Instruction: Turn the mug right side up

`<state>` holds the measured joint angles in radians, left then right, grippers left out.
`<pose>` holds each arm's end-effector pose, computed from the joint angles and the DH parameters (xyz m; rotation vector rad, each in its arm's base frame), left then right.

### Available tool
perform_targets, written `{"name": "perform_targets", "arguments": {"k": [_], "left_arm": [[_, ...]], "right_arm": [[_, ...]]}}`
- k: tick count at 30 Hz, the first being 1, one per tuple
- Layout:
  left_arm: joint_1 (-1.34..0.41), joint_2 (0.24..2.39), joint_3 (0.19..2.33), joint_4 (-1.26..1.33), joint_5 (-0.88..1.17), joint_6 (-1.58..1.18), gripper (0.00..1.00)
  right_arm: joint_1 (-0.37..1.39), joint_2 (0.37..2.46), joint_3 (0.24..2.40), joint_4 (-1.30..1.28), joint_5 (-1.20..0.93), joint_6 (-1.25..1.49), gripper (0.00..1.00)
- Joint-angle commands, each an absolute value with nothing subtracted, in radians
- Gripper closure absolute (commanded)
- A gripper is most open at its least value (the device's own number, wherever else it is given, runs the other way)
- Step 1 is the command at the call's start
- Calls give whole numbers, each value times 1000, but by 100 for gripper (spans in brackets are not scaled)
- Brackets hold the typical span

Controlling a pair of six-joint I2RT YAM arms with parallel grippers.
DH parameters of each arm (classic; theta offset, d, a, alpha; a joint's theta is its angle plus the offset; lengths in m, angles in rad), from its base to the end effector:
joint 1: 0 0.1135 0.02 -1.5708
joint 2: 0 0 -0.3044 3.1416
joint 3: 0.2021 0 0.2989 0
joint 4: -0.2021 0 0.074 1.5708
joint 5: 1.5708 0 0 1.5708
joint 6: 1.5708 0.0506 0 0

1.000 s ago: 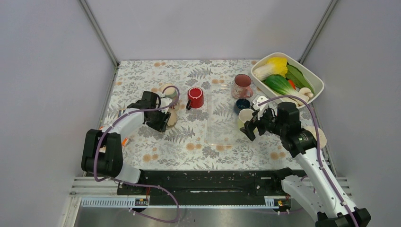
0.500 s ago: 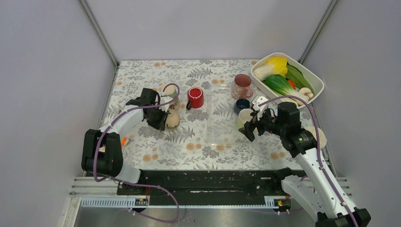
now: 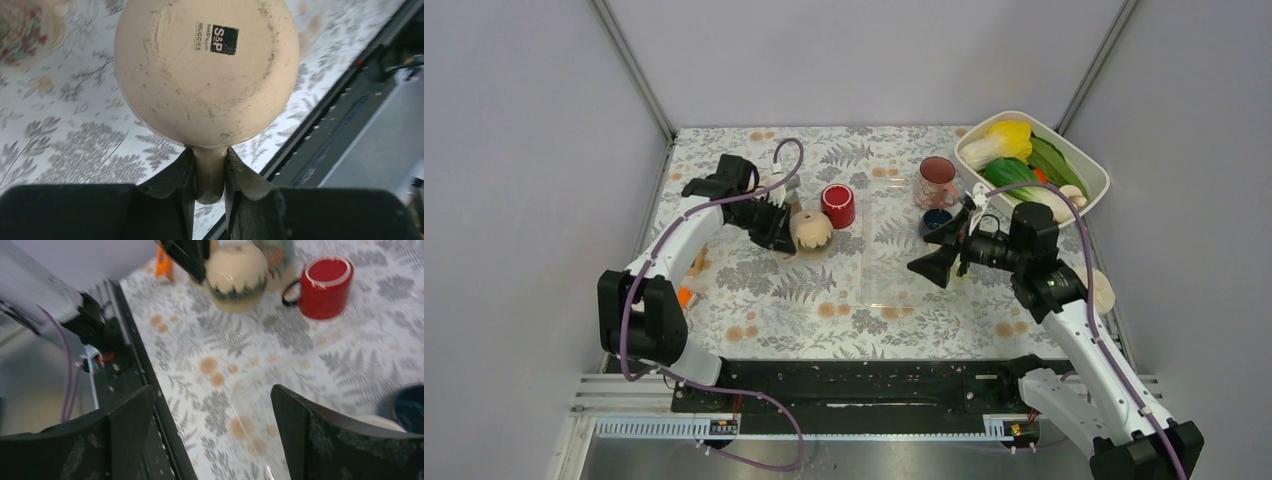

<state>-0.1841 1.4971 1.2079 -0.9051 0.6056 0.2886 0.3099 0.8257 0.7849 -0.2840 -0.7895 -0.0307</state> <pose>0.3269 -0.0902 0.2836 0.7680 2.5202 -0.7943 0.1914 0.0990 0.3503 -0.8458 1.7023 0.9333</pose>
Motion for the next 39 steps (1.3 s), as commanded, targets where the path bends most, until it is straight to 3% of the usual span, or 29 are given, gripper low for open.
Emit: {"name": "perform_targets", "arguments": {"k": [1,5,8,10,14,20,30,39], "left_arm": [[-153,1527,1344,-875,926,216,100],[-130,1547,1411,-739,1051,27,100],[-124,1552,1397,-495,1127,-220,100],[-124,1545,1339,-223,1159,-449,100],[-130,1536,1164,576,1105,-988,100],[-185,1647,1091,1155,1046,-1443,100],[-266,1647,981,1260,946,-1463,100],[-291,1638,921,1285,873,-1449,100]], "right_arm": [[318,893,781,142,-983,333,6],[318,1013,754,481,-1025,660,9],[318,1104,752,652,-1029,792,11],[318,1155,746,736,-1012,847,12],[324,1234,743,816,-953,893,14],[367,1372,768,948,-920,976,17],[411,1580,836,1179,-838,1120,25],[419,1622,792,1281,-682,1170,31]]}}
